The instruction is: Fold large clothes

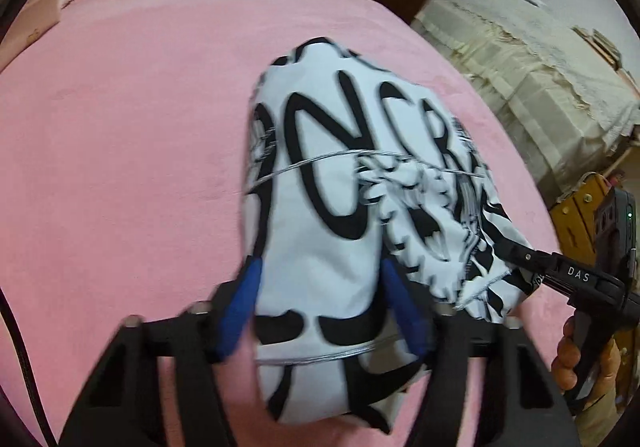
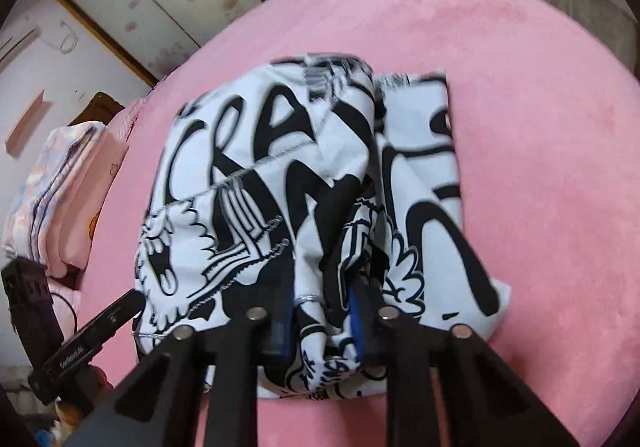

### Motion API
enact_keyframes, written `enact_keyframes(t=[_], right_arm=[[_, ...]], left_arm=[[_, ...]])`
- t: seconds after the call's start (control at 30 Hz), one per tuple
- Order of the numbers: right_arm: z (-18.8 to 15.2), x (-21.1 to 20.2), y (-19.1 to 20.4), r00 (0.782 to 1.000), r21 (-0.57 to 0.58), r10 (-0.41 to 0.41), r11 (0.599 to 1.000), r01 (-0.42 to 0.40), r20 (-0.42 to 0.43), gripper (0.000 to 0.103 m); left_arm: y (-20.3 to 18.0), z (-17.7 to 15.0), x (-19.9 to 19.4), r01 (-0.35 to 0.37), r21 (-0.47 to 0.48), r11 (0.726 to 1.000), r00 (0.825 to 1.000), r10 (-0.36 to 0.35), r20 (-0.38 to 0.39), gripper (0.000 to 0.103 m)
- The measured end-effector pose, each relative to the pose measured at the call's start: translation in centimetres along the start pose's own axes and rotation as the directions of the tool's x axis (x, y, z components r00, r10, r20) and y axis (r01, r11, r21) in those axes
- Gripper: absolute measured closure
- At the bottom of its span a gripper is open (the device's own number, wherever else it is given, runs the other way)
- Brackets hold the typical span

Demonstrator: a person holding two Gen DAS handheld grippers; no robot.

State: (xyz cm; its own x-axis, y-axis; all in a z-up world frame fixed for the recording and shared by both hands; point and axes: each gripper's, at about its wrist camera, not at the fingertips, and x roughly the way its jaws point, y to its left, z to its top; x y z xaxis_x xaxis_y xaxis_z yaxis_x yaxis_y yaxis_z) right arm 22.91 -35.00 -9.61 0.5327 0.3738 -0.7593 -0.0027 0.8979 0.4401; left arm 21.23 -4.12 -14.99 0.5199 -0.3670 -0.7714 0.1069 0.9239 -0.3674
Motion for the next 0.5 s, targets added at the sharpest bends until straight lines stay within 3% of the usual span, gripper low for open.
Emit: enact_keyframes(t=[0.13, 0.37, 0.5], right_arm=[[-0.1, -4.5, 0.3, 0.99, -0.026, 0.012, 1.0, -0.008, 0.139, 0.086], [-2.2, -2.5, -3.0, 0.987, 0.043, -0.117, 0.993, 0.113, 0.108, 0.087], [-3.4, -1.7, -3.0, 0.968, 0.043, -0.204, 0.979, 0.2, 0.149, 0.087]], left_arm=[[-2.5, 0.6, -0.1, 0.012, 0.064, 0.998, 1.0, -0.012, 0.004, 0.065], [-5.6, -0.2, 0.7, 0.004, 0.119, 0.993, 1.0, -0.003, -0.006, 0.071], [-7.2, -0.7, 1.1, -0.006, 0.166, 0.986, 1.0, 0.007, -0.007, 0.071]])
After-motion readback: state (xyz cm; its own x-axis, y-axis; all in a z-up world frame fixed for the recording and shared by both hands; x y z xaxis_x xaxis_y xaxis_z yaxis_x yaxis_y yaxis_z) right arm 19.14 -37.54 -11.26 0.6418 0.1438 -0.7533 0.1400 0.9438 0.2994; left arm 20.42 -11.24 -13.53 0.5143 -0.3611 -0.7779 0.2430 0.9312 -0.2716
